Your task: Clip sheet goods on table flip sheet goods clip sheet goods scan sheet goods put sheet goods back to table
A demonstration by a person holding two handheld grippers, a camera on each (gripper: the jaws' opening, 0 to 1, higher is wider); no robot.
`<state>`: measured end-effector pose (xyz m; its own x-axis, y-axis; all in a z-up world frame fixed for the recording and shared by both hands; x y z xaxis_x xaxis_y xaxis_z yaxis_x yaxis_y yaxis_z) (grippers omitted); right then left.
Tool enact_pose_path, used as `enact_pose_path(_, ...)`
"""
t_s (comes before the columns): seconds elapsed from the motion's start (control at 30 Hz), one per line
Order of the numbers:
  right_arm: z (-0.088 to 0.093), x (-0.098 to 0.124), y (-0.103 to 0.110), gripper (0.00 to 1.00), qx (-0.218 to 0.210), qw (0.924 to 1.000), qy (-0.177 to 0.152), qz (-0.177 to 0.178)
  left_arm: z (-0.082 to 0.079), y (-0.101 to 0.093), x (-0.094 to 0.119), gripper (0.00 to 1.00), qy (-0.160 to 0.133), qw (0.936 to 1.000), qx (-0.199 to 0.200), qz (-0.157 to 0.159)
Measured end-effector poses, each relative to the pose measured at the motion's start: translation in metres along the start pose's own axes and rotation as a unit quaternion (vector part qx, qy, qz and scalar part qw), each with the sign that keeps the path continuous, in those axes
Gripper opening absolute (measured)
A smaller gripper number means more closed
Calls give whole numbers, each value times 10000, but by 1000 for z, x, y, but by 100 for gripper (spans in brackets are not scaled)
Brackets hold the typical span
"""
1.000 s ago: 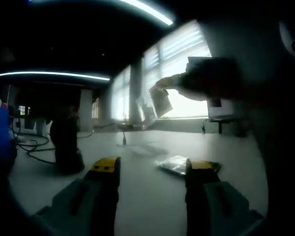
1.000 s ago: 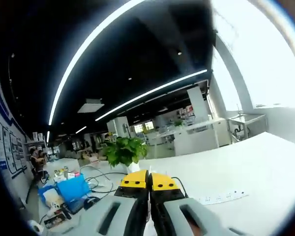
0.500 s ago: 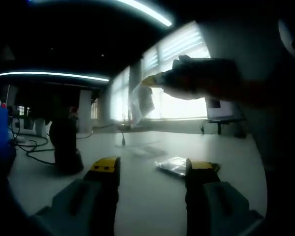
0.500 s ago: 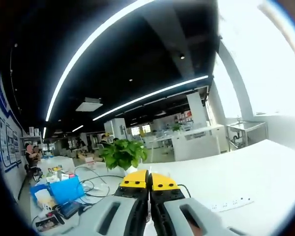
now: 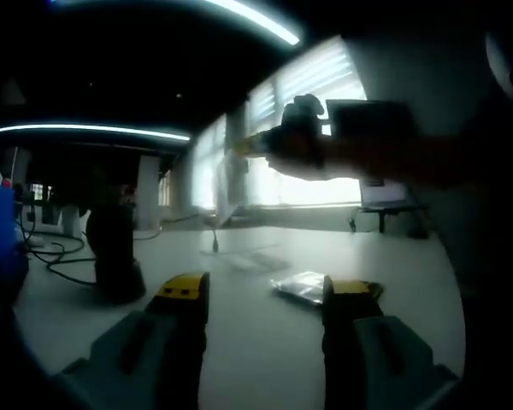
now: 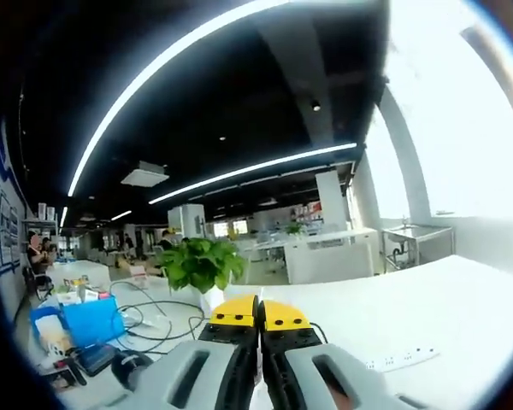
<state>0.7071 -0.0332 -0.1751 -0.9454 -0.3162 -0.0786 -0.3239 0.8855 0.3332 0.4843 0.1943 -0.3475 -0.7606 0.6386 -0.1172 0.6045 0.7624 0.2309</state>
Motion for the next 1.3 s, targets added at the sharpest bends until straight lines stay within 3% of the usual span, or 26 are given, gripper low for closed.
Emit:
enact_pose_path(0.27, 25, -8, 7, 0, 84, 9999, 26, 51, 0, -1, 0, 46, 7, 10000, -7, 8)
enact_pose_path(0.77, 53, -13, 11, 0, 152, 9998, 9, 136, 0, 0, 1, 46, 16, 10000, -4, -16)
enact_pose_path(1.3, 64, -20, 19, 0, 689, 9975, -157, 74, 0, -1, 1, 46, 1, 10000, -21, -4)
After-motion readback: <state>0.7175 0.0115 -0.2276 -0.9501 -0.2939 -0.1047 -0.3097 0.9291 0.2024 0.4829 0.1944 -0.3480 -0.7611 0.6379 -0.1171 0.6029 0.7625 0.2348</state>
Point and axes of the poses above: the point that each gripper's makers call its tool centre point, and the gripper's own axes: x roughly backward along the fingers, y roughly to its left, z roughly out of its underside, the point moved 10 cm from there along x, roughly backward along the fingers, and after that the axes turned 12 degrees about -x, right-handed, at the moved point
